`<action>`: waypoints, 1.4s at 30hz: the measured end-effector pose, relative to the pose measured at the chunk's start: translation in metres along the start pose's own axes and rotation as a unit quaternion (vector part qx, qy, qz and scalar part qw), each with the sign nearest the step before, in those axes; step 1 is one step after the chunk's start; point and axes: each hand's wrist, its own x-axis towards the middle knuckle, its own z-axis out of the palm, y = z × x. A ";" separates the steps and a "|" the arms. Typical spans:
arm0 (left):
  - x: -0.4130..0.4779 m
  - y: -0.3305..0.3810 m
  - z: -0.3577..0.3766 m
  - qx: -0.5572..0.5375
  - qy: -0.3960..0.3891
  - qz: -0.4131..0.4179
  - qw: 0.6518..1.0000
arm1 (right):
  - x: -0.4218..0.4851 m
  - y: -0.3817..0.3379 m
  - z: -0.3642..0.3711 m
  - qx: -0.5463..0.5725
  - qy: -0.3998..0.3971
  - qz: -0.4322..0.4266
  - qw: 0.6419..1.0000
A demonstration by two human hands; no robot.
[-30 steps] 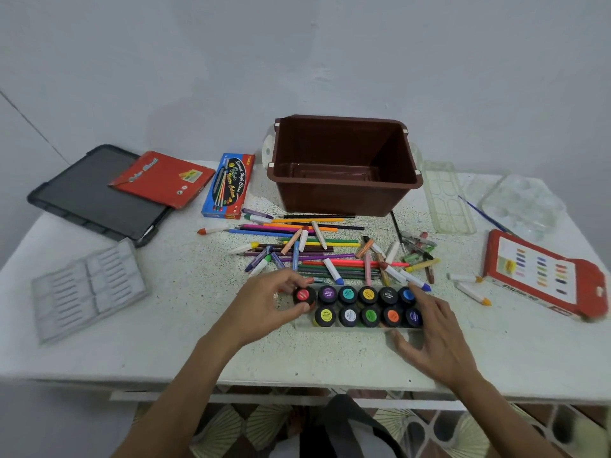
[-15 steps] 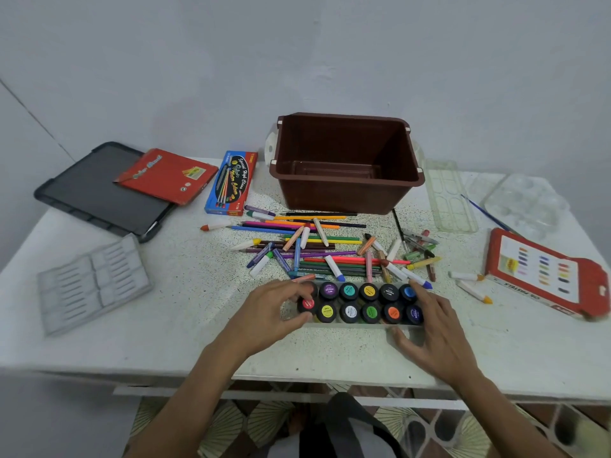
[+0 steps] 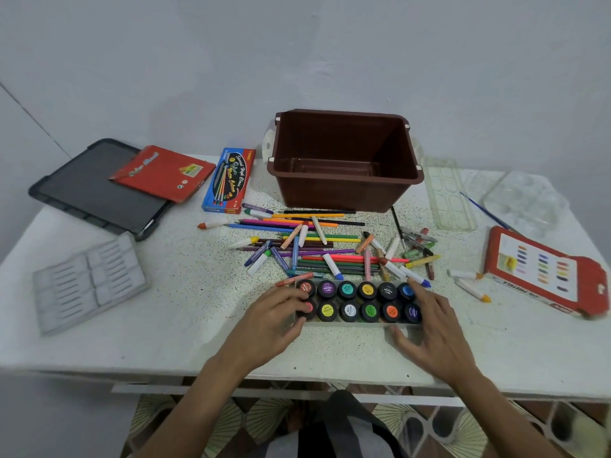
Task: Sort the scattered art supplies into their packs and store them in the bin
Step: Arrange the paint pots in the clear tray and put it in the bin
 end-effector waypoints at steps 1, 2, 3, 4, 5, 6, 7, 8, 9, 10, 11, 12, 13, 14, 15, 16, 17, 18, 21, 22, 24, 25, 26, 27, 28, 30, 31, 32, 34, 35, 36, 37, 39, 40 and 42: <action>-0.001 0.000 0.001 0.005 0.006 0.006 1.000 | 0.000 0.000 0.000 -0.001 -0.002 0.000 1.000; -0.003 0.000 0.003 0.012 0.011 0.012 1.000 | 0.000 0.001 0.000 -0.001 -0.003 0.001 1.000; -0.004 0.001 0.004 0.021 0.018 0.018 0.999 | 0.000 0.001 0.000 -0.001 -0.005 0.002 1.000; -0.006 0.000 0.006 0.031 0.027 0.022 0.999 | -0.001 0.002 0.000 0.000 -0.007 0.003 1.000; -0.007 0.000 0.008 0.040 0.037 0.025 0.998 | -0.001 0.002 0.001 0.002 -0.008 0.003 1.000; -0.009 0.000 0.011 0.049 0.048 0.027 0.997 | -0.001 0.002 0.000 0.004 -0.007 0.005 1.000; -0.011 -0.001 0.014 0.057 0.059 0.029 0.996 | 0.000 0.001 0.000 0.006 -0.006 0.006 1.000; -0.013 -0.001 0.018 0.063 0.069 0.031 0.995 | 0.000 0.002 0.000 0.011 -0.004 0.005 1.000; -0.015 -0.002 0.020 0.069 0.077 0.034 0.994 | 0.000 0.002 -0.001 0.016 -0.004 0.001 1.000; -0.017 -0.002 0.023 0.077 0.082 0.039 0.993 | 0.000 0.003 -0.001 0.021 -0.006 -0.006 1.000; -0.018 -0.003 0.024 0.085 0.083 0.043 0.992 | -0.001 0.004 0.000 0.026 -0.006 -0.014 1.000; -0.019 -0.003 0.025 0.093 0.083 0.046 0.991 | -0.002 0.004 0.000 0.034 0.000 -0.019 0.999; -0.019 -0.003 0.025 0.100 0.082 0.048 0.990 | -0.003 0.001 0.001 0.042 0.013 -0.021 0.999; -0.019 -0.003 0.025 0.106 0.081 0.049 0.990 | -0.004 -0.003 0.002 0.048 0.036 -0.026 0.998; -0.019 -0.002 0.025 0.110 0.081 0.049 0.989 | -0.004 -0.011 0.004 0.047 0.066 -0.039 0.996; -0.019 -0.002 0.025 0.111 0.084 0.049 0.989 | -0.003 -0.021 0.006 0.036 0.101 -0.062 0.992; -0.019 -0.003 0.024 0.113 0.087 0.047 0.989 | -0.001 -0.033 0.009 0.020 0.135 -0.091 0.987; -0.019 -0.003 0.024 0.114 0.091 0.046 0.988 | 0.001 -0.046 0.012 0.002 0.165 -0.121 0.979; -0.019 -0.004 0.022 0.117 0.092 0.046 0.988 | 0.010 -0.080 0.021 -0.034 0.177 -0.191 0.965; -0.020 -0.004 0.022 0.120 0.090 0.047 0.988 | 0.012 -0.088 0.023 -0.039 0.157 -0.207 0.965; -0.019 -0.004 0.022 0.121 0.088 0.048 0.987 | 0.017 -0.095 0.029 -0.056 0.119 -0.222 0.966; -0.019 -0.003 0.022 0.121 0.087 0.047 0.988 | 0.018 -0.096 0.031 -0.068 0.104 -0.220 0.968; -0.019 -0.003 0.022 0.121 0.086 0.046 0.988 | 0.020 -0.097 0.034 -0.079 0.089 -0.213 0.970; -0.020 -0.003 0.022 0.121 0.086 0.046 0.988 | 0.020 -0.098 0.036 -0.088 0.077 -0.204 0.972; -0.020 -0.003 0.022 0.120 0.085 0.045 0.988 | 0.020 -0.098 0.037 -0.094 0.068 -0.197 0.974; -0.020 -0.002 0.021 0.119 0.086 0.045 0.988 | 0.020 -0.100 0.038 -0.097 0.063 -0.186 0.976; -0.019 -0.002 0.021 0.118 0.086 0.046 0.988 | 0.020 -0.101 0.038 -0.094 0.063 -0.181 0.977; -0.019 -0.002 0.020 0.117 0.085 0.047 0.988 | 0.020 -0.102 0.037 -0.088 0.062 -0.175 0.979; -0.019 -0.002 0.020 0.116 0.084 0.047 0.989 | 0.021 -0.102 0.038 -0.072 0.056 -0.161 0.983; -0.019 -0.002 0.020 0.115 0.084 0.046 0.989 | 0.022 -0.103 0.038 -0.063 0.052 -0.155 0.985; -0.019 -0.002 0.020 0.115 0.083 0.045 0.989 | 0.022 -0.102 0.038 -0.055 0.050 -0.151 0.986; -0.020 -0.002 0.019 0.116 0.081 0.045 0.989 | 0.022 -0.102 0.038 -0.049 0.050 -0.149 0.986; -0.020 -0.002 0.020 0.117 0.078 0.045 0.989 | 0.023 -0.100 0.037 -0.038 0.050 -0.146 0.987; -0.020 -0.002 0.020 0.115 0.078 0.045 0.989 | 0.024 -0.099 0.037 -0.034 0.049 -0.146 0.988; -0.020 -0.002 0.020 0.110 0.079 0.042 0.990 | 0.025 -0.098 0.037 -0.032 0.052 -0.147 0.987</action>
